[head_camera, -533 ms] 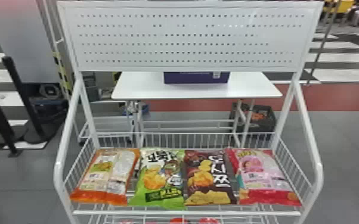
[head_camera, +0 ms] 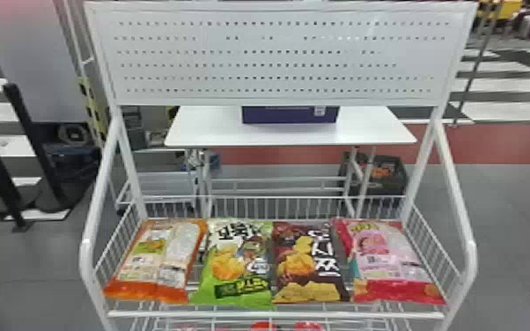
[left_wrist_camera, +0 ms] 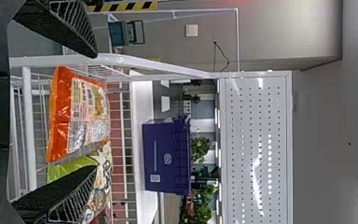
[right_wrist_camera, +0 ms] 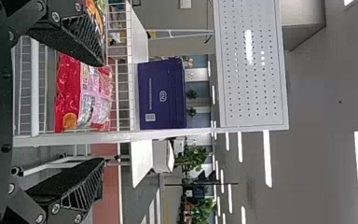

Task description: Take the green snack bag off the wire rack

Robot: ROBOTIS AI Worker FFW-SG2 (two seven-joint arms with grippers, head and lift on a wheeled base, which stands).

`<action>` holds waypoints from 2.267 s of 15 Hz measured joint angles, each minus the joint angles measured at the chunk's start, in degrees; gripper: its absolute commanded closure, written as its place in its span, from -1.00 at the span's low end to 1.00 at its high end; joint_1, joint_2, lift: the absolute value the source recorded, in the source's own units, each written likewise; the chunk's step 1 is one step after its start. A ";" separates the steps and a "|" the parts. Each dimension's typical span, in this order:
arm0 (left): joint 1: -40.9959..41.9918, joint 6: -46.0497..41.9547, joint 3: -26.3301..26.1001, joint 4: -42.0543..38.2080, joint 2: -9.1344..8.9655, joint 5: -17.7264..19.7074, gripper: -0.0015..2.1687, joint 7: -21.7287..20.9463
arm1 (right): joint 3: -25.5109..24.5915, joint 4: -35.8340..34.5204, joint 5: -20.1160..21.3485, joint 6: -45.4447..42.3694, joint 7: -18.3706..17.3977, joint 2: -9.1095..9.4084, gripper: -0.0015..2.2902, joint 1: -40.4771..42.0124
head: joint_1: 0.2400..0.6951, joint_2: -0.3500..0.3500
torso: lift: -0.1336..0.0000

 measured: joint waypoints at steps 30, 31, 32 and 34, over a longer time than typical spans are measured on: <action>-55.29 32.97 -25.61 39.03 -9.01 0.05 0.27 -1.25 | -0.25 2.76 -0.09 -0.01 0.00 0.00 -0.85 -1.22 | 0.14 0.00 | 1.00; -55.28 33.15 -25.57 39.03 -9.02 0.07 0.28 -0.93 | -0.28 2.77 -0.13 -0.01 0.00 0.00 -0.85 -1.23 | 0.14 0.00 | 1.00; -55.19 33.29 -25.49 39.02 -9.01 0.09 0.32 -0.81 | -0.31 2.77 -0.18 -0.01 0.00 -0.01 -0.85 -1.24 | 0.14 0.00 | 1.00; -54.62 33.66 -25.38 38.36 -8.87 0.06 0.32 -0.72 | -0.35 2.78 -0.27 -0.01 0.00 -0.07 -0.85 -1.24 | 0.14 0.00 | 1.00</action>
